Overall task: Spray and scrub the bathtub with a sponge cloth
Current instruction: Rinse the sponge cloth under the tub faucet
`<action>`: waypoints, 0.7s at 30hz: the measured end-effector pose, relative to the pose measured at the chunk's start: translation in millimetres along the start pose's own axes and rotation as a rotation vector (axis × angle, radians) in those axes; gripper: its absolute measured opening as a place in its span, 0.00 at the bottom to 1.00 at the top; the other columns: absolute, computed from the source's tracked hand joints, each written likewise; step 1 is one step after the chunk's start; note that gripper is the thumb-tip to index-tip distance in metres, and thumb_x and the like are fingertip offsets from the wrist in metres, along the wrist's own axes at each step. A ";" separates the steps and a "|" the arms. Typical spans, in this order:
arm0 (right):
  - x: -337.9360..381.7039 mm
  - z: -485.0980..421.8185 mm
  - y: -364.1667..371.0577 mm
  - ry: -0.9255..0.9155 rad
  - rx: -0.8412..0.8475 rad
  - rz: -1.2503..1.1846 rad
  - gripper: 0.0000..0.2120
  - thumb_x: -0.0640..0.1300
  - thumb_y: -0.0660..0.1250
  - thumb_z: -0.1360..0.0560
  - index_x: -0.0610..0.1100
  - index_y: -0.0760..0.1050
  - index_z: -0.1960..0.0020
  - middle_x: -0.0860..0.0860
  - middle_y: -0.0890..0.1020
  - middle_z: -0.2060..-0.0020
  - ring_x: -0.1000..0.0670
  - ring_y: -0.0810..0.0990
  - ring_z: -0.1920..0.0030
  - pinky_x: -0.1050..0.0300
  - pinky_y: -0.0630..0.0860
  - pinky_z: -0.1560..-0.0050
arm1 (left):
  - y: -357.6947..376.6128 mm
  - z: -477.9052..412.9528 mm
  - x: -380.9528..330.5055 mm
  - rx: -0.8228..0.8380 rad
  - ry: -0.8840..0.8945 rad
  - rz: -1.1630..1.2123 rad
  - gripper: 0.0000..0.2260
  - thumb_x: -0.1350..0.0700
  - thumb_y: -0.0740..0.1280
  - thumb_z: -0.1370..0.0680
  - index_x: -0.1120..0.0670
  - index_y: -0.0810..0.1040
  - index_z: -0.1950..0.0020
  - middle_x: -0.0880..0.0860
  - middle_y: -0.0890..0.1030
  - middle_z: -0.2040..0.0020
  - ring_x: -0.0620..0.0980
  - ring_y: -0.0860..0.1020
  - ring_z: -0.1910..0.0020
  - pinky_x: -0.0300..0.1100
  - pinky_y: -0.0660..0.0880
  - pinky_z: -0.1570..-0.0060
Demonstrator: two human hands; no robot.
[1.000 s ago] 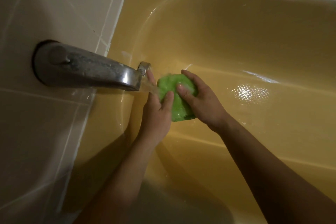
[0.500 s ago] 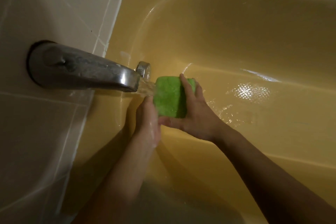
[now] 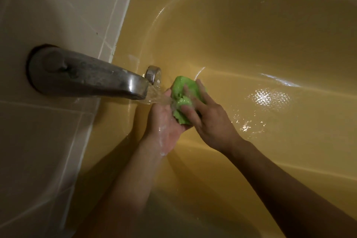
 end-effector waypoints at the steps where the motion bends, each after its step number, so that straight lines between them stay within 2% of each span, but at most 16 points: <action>1: 0.0 -0.7 -1.5 0.009 -0.024 -0.009 0.27 0.63 0.54 0.16 0.55 0.65 0.20 0.47 0.54 0.17 0.49 0.65 0.22 0.48 0.75 0.32 | 0.0 0.3 2.0 -0.008 0.002 -0.007 0.22 0.45 0.50 0.13 0.50 0.78 0.29 0.57 0.83 0.35 0.58 0.80 0.32 0.62 0.72 0.30; 4: 2.2 -2.6 -4.9 0.021 -0.111 -0.093 0.23 0.56 0.57 0.15 0.48 0.73 0.25 0.48 0.67 0.21 0.55 0.74 0.29 0.52 0.77 0.34 | -0.3 2.0 6.8 -0.058 0.015 -0.034 0.22 0.44 0.51 0.13 0.51 0.77 0.28 0.56 0.83 0.35 0.56 0.81 0.33 0.59 0.74 0.31; 5: 2.7 -2.4 -6.7 0.055 -0.146 -0.152 0.21 0.54 0.58 0.14 0.45 0.75 0.27 0.51 0.74 0.26 0.57 0.80 0.36 0.52 0.78 0.37 | -0.1 2.3 9.1 -0.064 0.021 -0.042 0.22 0.42 0.53 0.13 0.52 0.77 0.27 0.56 0.83 0.35 0.55 0.81 0.33 0.59 0.76 0.32; 6: 1.5 -2.1 -8.0 0.106 -0.179 -0.226 0.20 0.52 0.58 0.14 0.43 0.77 0.30 0.58 0.81 0.35 0.60 0.83 0.46 0.54 0.80 0.43 | -0.1 2.8 10.9 -0.069 0.034 -0.063 0.22 0.41 0.54 0.13 0.51 0.76 0.27 0.55 0.83 0.35 0.54 0.81 0.34 0.58 0.77 0.33; 7: 0.0 -1.6 -8.7 0.161 -0.197 -0.305 0.19 0.51 0.59 0.14 0.39 0.80 0.35 0.66 0.85 0.48 0.62 0.83 0.56 0.60 0.80 0.51 | 0.3 4.0 11.7 -0.073 0.055 -0.100 0.22 0.41 0.55 0.13 0.50 0.75 0.25 0.54 0.83 0.34 0.53 0.81 0.34 0.57 0.78 0.34; 8: -1.5 -0.6 -9.5 0.213 -0.208 -0.385 0.18 0.49 0.59 0.14 0.37 0.82 0.42 0.66 0.84 0.60 0.62 0.81 0.63 0.64 0.77 0.58 | 0.7 4.7 11.6 -0.071 0.086 -0.155 0.21 0.42 0.57 0.13 0.47 0.73 0.23 0.52 0.82 0.33 0.52 0.81 0.33 0.55 0.79 0.35; 9: -4.9 -0.3 -10.5 0.254 -0.224 -0.465 0.19 0.49 0.59 0.14 0.37 0.82 0.49 0.59 0.83 0.66 0.60 0.79 0.65 0.62 0.75 0.62 | 1.3 4.9 11.6 -0.061 0.114 -0.223 0.20 0.45 0.58 0.13 0.43 0.69 0.21 0.50 0.80 0.31 0.50 0.80 0.33 0.53 0.80 0.37; 10: -8.4 -0.5 -11.4 0.294 -0.235 -0.563 0.20 0.51 0.59 0.14 0.38 0.83 0.51 0.52 0.84 0.64 0.55 0.81 0.63 0.57 0.77 0.61 | 2.0 5.1 11.7 -0.051 0.137 -0.289 0.21 0.48 0.60 0.13 0.40 0.66 0.19 0.47 0.78 0.28 0.48 0.79 0.33 0.50 0.80 0.38; 11: -12.3 -0.4 -11.6 0.344 -0.235 -0.687 0.20 0.52 0.59 0.14 0.41 0.84 0.50 0.47 0.86 0.59 0.49 0.85 0.56 0.51 0.81 0.54 | 1.8 5.3 12.0 -0.050 0.154 -0.341 0.23 0.52 0.62 0.13 0.38 0.63 0.19 0.45 0.76 0.27 0.46 0.78 0.33 0.47 0.81 0.40; 13: -18.2 0.4 -8.5 0.470 -0.231 -0.993 0.19 0.52 0.58 0.14 0.41 0.83 0.42 0.42 0.87 0.48 0.43 0.85 0.44 0.43 0.81 0.41 | -1.4 4.9 12.6 -0.085 0.188 -0.384 0.28 0.60 0.63 0.14 0.38 0.62 0.18 0.44 0.74 0.27 0.43 0.78 0.34 0.42 0.82 0.45; 14: -19.9 0.1 -6.5 0.524 -0.239 -1.145 0.19 0.51 0.57 0.14 0.39 0.82 0.39 0.42 0.86 0.45 0.43 0.85 0.42 0.42 0.80 0.39 | -3.4 5.5 12.4 -0.115 0.203 -0.363 0.29 0.63 0.63 0.14 0.39 0.63 0.18 0.45 0.74 0.26 0.42 0.79 0.35 0.40 0.82 0.48; 16: -22.9 0.4 -5.0 0.622 -0.308 -1.352 0.20 0.50 0.56 0.13 0.37 0.78 0.36 0.42 0.86 0.44 0.44 0.85 0.42 0.44 0.80 0.41 | -6.9 7.1 13.6 -0.168 0.232 -0.292 0.31 0.67 0.62 0.15 0.39 0.64 0.19 0.46 0.76 0.27 0.42 0.80 0.36 0.38 0.82 0.50; 18: -22.6 1.3 -1.5 0.663 -0.354 -1.426 0.21 0.53 0.59 0.14 0.38 0.76 0.33 0.43 0.86 0.43 0.43 0.86 0.42 0.44 0.82 0.45 | -8.0 12.3 13.8 -0.215 0.280 -0.255 0.32 0.68 0.61 0.16 0.36 0.65 0.21 0.45 0.78 0.29 0.43 0.81 0.37 0.40 0.83 0.48; 19: -22.0 0.4 1.5 0.656 -0.348 -1.416 0.20 0.53 0.61 0.15 0.40 0.75 0.31 0.42 0.85 0.42 0.42 0.85 0.42 0.44 0.83 0.46 | -8.2 15.6 13.8 -0.236 0.306 -0.244 0.32 0.68 0.61 0.16 0.33 0.67 0.24 0.42 0.79 0.31 0.44 0.81 0.37 0.43 0.83 0.45; 21: -23.3 -0.6 7.1 0.621 -0.324 -1.342 0.16 0.44 0.65 0.16 0.42 0.71 0.30 0.40 0.83 0.40 0.40 0.85 0.41 0.45 0.84 0.49 | -8.5 21.4 13.3 -0.266 0.348 -0.228 0.33 0.68 0.61 0.16 0.27 0.71 0.33 0.38 0.82 0.36 0.44 0.81 0.36 0.47 0.82 0.41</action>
Point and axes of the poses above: each hand's wrist, its own z-axis away from the middle knuckle, its own y-axis out of the palm, x = y × z, the point moved 6 cm from there along -z, towards the middle knuckle
